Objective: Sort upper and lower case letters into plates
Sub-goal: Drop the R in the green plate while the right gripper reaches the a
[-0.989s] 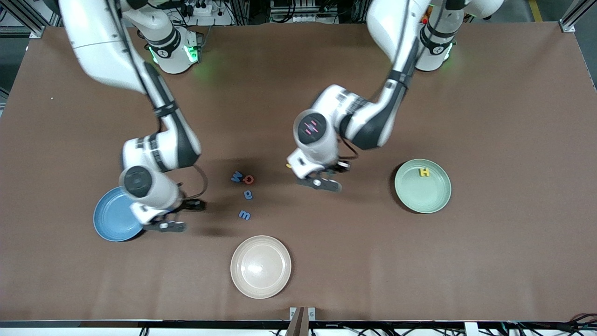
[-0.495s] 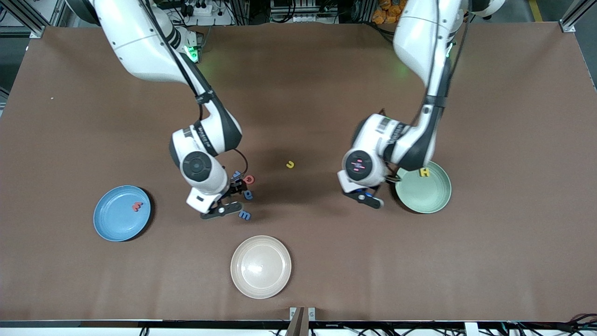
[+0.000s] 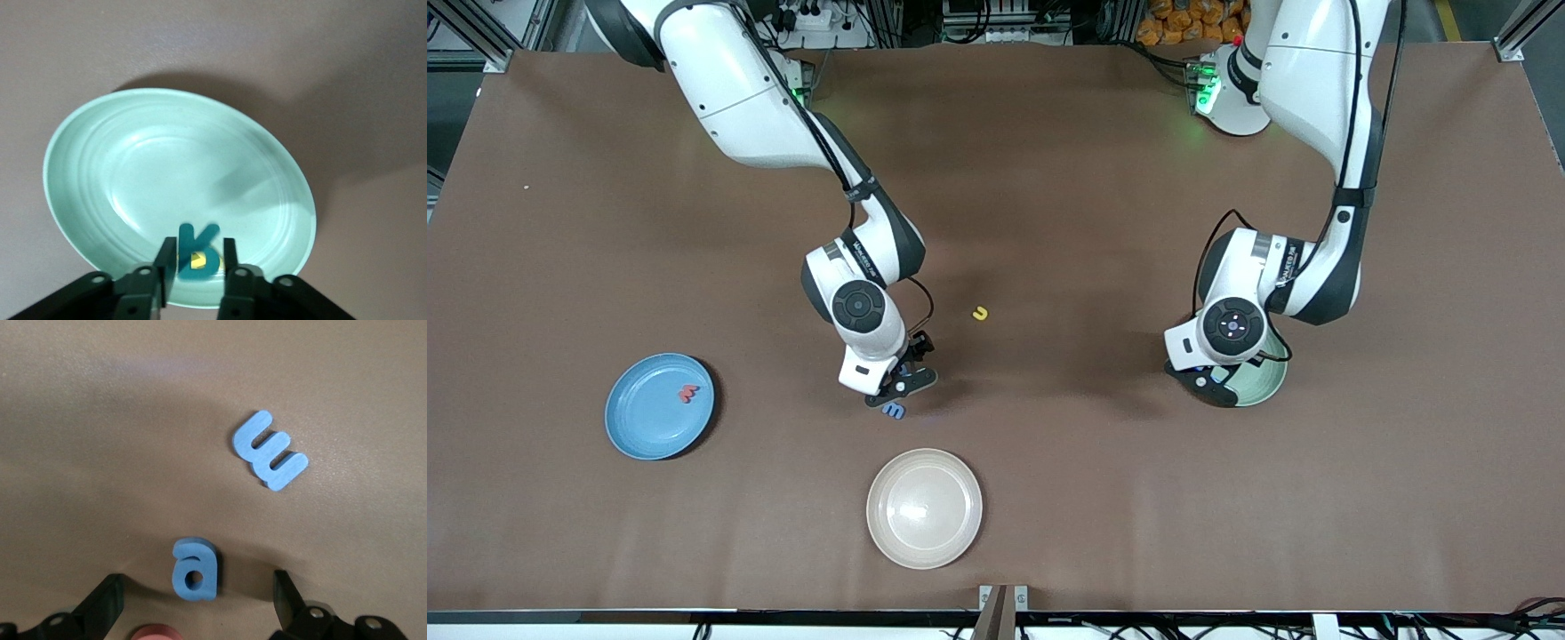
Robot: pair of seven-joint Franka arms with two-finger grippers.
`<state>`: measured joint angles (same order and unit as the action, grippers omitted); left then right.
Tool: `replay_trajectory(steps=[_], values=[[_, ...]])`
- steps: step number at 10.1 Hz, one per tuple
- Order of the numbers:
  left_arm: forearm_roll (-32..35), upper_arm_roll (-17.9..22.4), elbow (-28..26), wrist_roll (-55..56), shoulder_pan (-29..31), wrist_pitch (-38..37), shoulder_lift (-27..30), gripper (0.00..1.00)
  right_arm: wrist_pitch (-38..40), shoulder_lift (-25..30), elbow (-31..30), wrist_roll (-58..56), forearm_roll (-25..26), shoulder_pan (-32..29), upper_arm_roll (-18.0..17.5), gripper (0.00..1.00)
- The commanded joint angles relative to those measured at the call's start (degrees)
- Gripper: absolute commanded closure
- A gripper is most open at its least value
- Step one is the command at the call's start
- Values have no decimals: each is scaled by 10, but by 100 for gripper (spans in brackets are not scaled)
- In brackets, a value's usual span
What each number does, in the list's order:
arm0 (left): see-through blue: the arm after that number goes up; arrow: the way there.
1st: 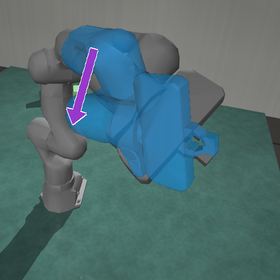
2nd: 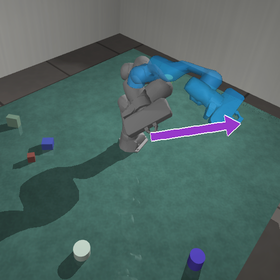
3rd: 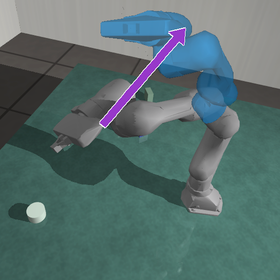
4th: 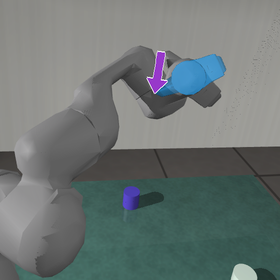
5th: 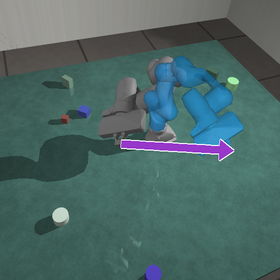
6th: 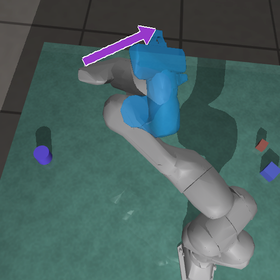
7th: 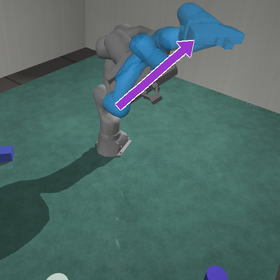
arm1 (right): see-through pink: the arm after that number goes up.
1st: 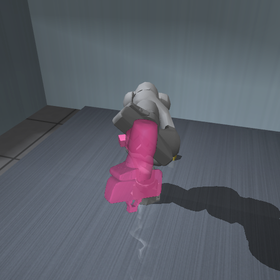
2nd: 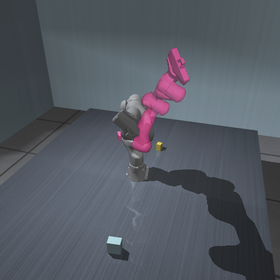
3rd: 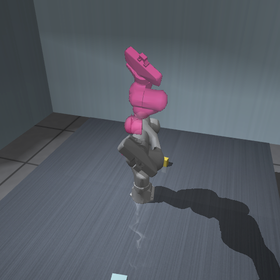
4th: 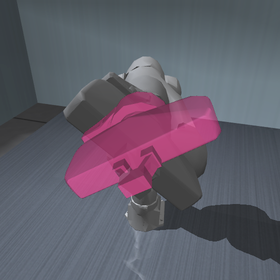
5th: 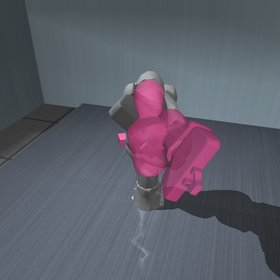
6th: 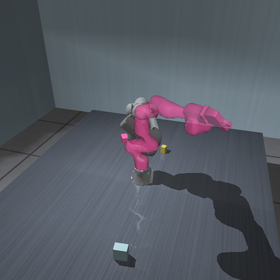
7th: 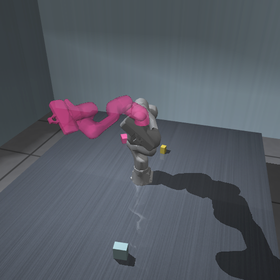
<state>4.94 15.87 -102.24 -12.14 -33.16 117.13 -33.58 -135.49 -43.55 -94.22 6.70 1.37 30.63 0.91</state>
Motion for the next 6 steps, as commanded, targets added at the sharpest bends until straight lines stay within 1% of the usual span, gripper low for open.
replay_trajectory(steps=[1, 2, 3, 4, 5, 6], values=[[9, -7, -18, 7, -6, 8, 19, 0, -6, -7, 7, -8, 1, 2, 1, 0], [8, -7, -17, 12, -11, 8, 20, 0, -6, -7, 7, -9, 2, 1, 1, 7], [7, -8, -13, 34, -16, 8, 19, 0, -6, -7, 7, -8, 0, 1, 1, 62], [7, -21, -11, 67, -20, 8, 19, 0, -6, -7, 7, -7, -2, 0, 1, 96], [7, -29, -9, 96, -21, 7, 19, 0, -6, -4, 7, -7, -2, -2, 1, 100], [7, -32, -4, 120, -23, 5, 18, 0, -6, 0, 9, -6, -2, -6, 1, 100]])
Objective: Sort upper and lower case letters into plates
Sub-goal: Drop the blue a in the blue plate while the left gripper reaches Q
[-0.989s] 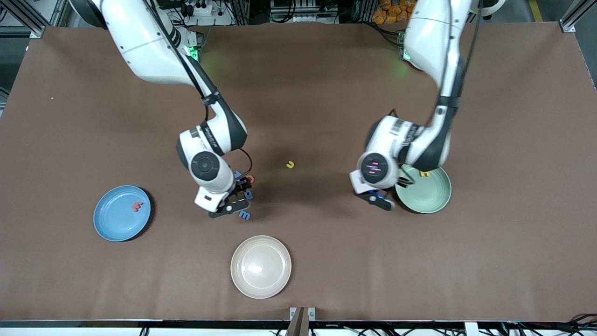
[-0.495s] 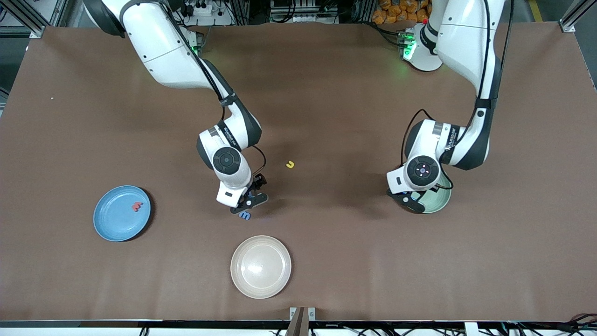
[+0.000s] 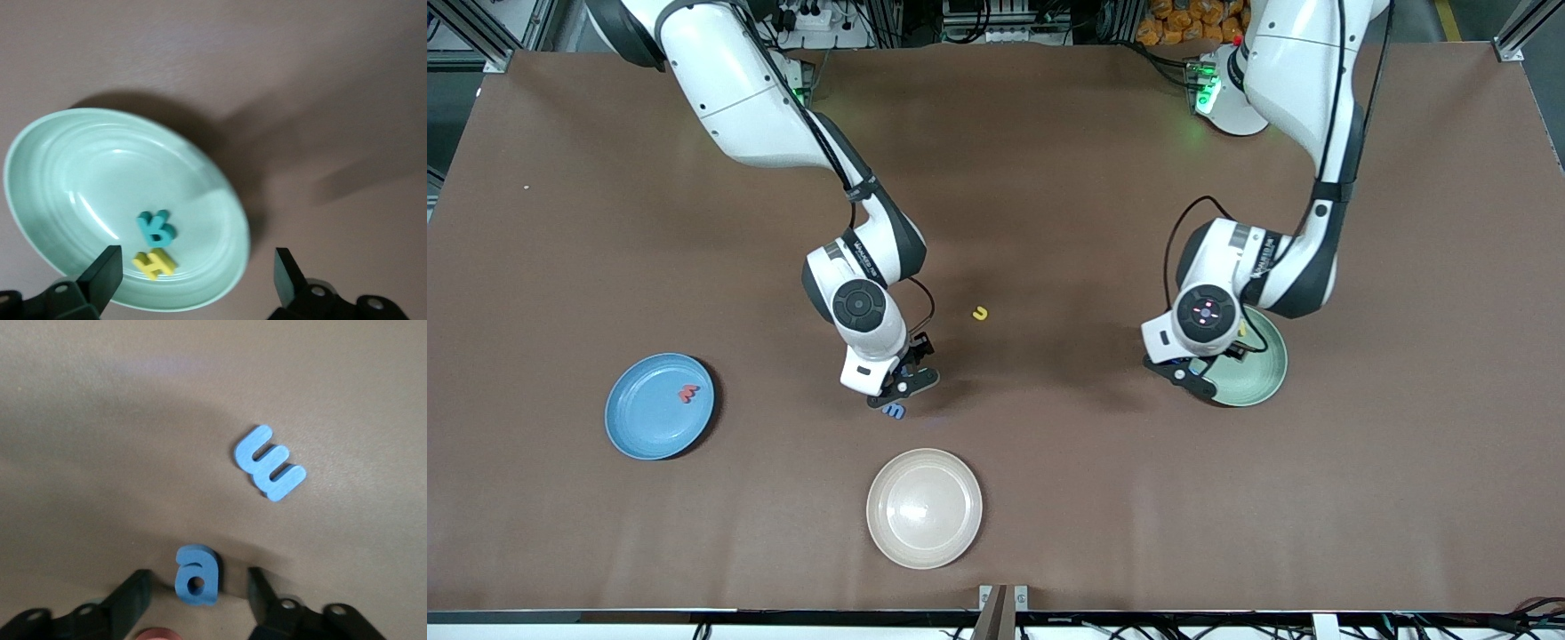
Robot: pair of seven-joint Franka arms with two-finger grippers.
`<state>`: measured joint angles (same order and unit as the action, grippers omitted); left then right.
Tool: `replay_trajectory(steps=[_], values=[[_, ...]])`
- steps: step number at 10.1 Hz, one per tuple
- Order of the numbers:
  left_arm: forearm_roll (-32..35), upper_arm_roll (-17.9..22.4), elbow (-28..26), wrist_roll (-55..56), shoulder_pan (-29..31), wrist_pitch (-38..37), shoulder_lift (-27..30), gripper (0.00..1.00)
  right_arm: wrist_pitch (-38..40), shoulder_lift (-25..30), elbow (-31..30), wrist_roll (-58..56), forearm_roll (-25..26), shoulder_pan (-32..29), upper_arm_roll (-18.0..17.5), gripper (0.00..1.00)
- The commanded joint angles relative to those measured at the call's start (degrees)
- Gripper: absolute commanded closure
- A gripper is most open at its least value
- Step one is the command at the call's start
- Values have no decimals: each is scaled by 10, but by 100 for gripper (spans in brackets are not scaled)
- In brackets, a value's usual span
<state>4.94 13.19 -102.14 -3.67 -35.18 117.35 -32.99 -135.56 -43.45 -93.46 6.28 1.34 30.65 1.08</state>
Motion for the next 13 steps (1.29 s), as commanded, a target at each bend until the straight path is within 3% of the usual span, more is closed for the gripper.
replay_trajectory(steps=[1, 5, 8, 10, 11, 13], values=[[7, -8, -3, 43, -3, 2, 13, 0, 1, 1, 13, -2, -3, -11, -1, 100], [-34, -40, 44, 109, -2, 1, 3, 0, 6, 15, 31, 1, -5, -38, -3, 100], [-43, -92, 135, 193, -16, 16, -51, 0, 90, 84, 30, 4, -5, -112, 0, 100], [-46, -94, 159, 228, -48, 93, -71, 0, 178, 88, 30, 8, -1, -184, 13, 100], [-53, -103, 159, 240, -60, 159, -83, 0, 181, 84, 30, 1, 2, -237, 14, 100], [-60, -113, 162, 278, -88, 267, -109, 0, 175, 68, 31, -3, 31, -284, 16, 100]])
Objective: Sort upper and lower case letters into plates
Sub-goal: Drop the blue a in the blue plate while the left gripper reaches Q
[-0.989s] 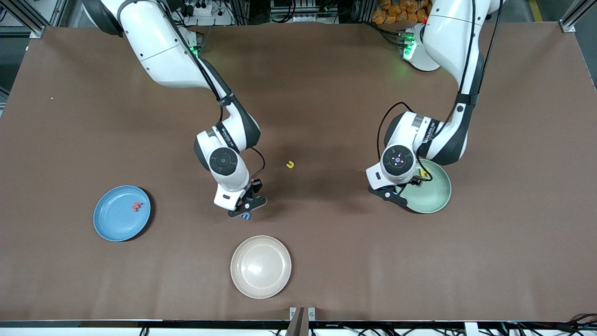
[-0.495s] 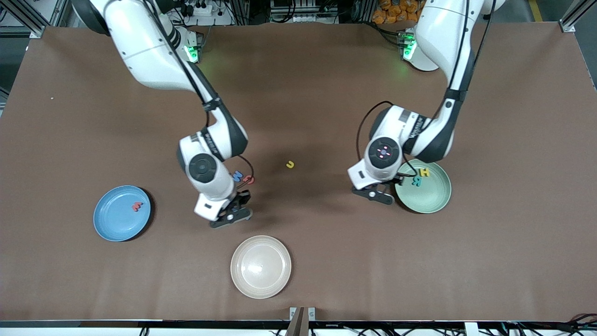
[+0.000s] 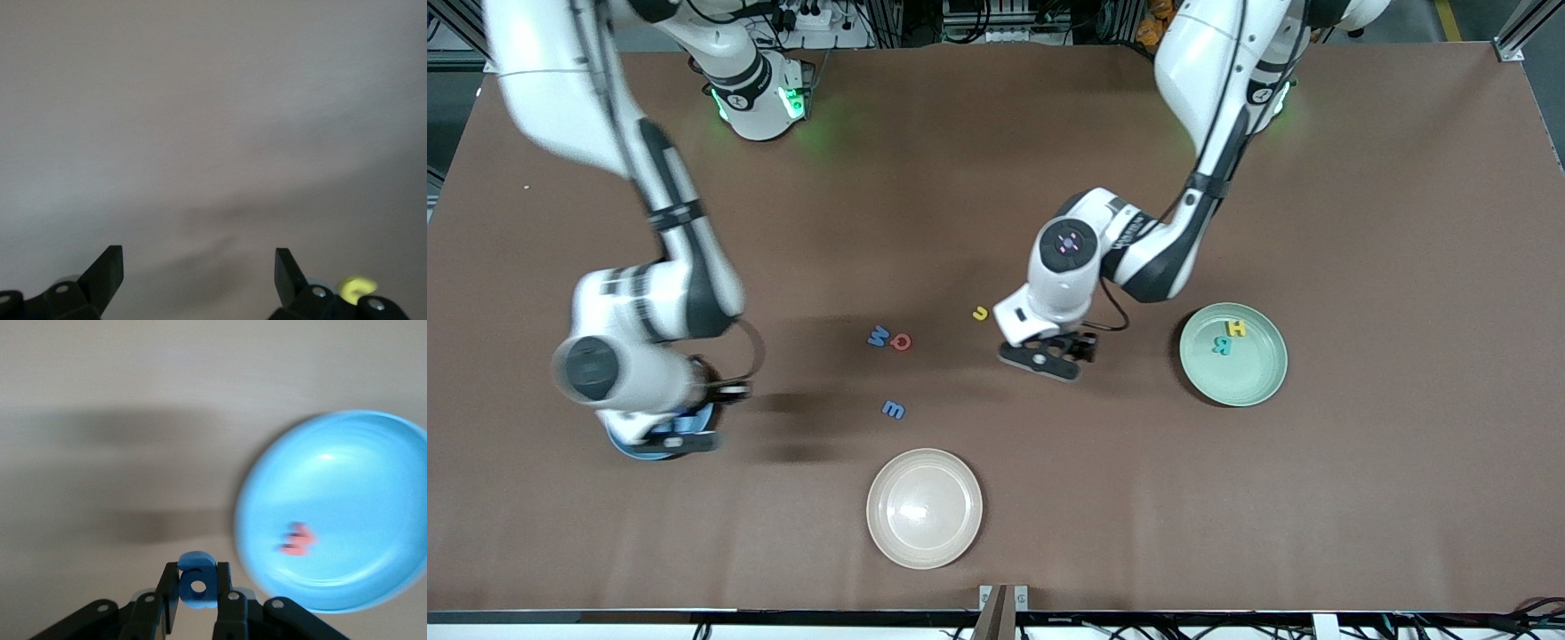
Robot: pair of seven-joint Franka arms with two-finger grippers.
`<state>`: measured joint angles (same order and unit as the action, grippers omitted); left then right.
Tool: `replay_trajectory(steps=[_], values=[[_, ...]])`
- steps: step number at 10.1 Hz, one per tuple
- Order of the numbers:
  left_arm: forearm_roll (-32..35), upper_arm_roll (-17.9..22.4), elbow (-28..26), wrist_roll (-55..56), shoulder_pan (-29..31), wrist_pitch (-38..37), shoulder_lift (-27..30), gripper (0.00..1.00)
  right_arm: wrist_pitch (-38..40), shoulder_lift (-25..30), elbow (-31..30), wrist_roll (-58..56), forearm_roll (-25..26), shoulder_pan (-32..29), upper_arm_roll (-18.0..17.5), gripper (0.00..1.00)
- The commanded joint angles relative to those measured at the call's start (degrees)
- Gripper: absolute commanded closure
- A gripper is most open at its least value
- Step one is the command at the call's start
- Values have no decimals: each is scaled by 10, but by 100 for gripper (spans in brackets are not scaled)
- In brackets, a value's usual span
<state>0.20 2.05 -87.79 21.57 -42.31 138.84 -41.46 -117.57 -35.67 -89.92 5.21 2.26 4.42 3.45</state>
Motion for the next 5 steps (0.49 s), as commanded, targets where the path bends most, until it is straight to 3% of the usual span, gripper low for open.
replay_trajectory(steps=[1, 3, 4, 5], values=[[-11, 0, 21, 59, -41, 94, -36, 0, -15, -13, -2, 8, 43, -46, -8, 100], [1, 2, 45, 75, -80, 166, -58, 0, -27, -23, -2, 7, 51, -63, -7, 98], [8, 2, 66, 74, -99, 205, -80, 0, -43, -26, -2, 7, 72, -87, -7, 83], [9, 3, 98, 73, -113, 266, -124, 0, -61, -27, -3, 7, 80, -106, -8, 31]])
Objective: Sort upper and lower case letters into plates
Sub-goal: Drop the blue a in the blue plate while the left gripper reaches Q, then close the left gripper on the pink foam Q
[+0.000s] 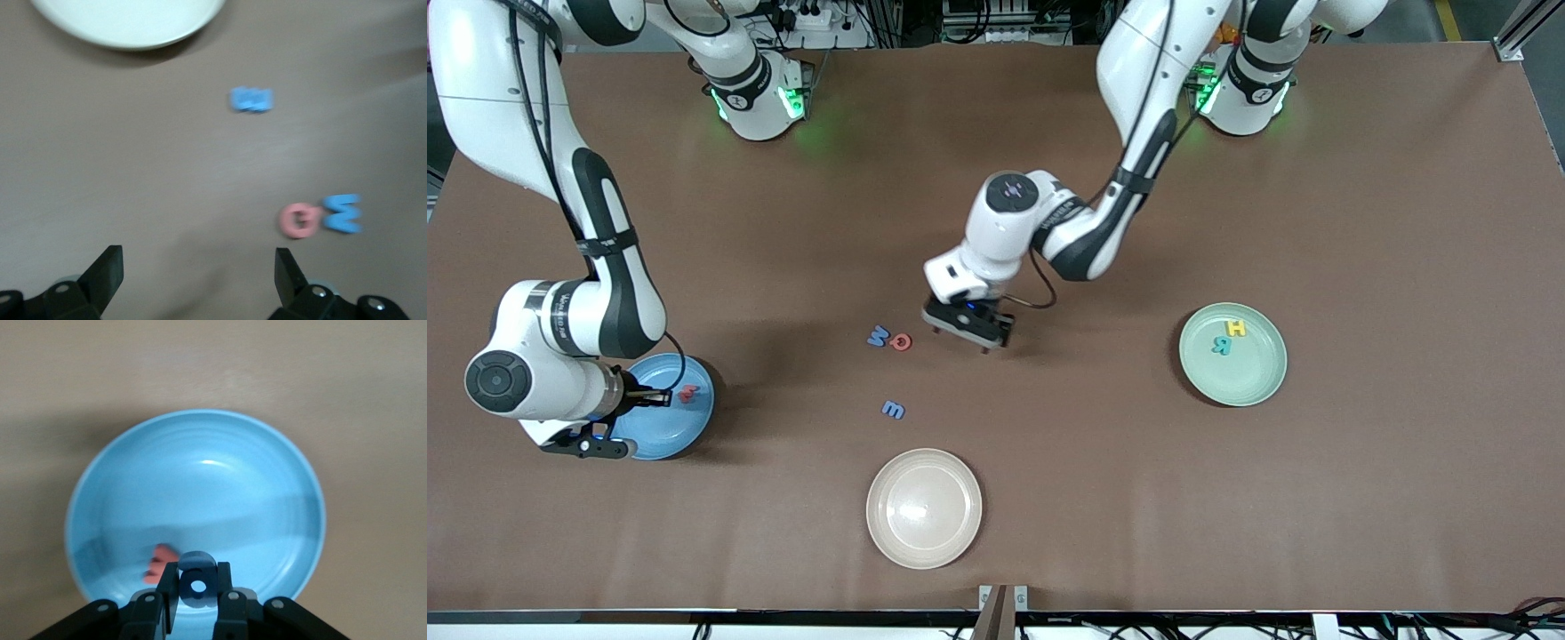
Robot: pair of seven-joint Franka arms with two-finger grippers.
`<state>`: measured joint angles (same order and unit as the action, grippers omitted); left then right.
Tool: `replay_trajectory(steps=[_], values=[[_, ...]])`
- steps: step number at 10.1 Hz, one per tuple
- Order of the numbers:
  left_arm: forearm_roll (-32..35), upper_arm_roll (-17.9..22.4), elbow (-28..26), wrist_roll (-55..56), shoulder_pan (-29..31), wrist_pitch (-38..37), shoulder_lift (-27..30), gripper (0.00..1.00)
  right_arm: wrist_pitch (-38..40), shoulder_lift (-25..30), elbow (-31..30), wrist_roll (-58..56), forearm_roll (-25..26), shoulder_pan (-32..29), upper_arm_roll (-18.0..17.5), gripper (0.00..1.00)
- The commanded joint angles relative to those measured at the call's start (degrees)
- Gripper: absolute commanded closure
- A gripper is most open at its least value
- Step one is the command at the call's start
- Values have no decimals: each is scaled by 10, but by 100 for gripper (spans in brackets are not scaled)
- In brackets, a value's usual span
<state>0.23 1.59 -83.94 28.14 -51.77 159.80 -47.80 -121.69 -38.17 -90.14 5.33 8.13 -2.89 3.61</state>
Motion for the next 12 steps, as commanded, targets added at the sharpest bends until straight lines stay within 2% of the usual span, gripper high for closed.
replay_trajectory(steps=[1, 2, 5, 7, 9, 12], values=[[9, 9, 80, 8, -24, 130, -105, 0, -21, -2, 0, 7, 19, -37, -11, 0], [10, 11, 90, -5, -25, 165, -131, 0, -20, -2, 0, 9, 19, -32, -11, 0], [9, 14, 116, -115, -26, 166, -156, 0, -20, -1, 0, 9, 18, -34, -12, 0], [10, 18, 140, -119, -42, 166, -172, 0, -20, -2, -2, 8, 18, -36, -12, 0], [10, 44, 160, -141, -61, 167, -190, 0, -20, -2, -3, 8, 18, -35, -12, 0], [10, 49, 163, -186, -63, 170, -203, 0, -20, -3, -4, 9, 18, -32, -12, 0]])
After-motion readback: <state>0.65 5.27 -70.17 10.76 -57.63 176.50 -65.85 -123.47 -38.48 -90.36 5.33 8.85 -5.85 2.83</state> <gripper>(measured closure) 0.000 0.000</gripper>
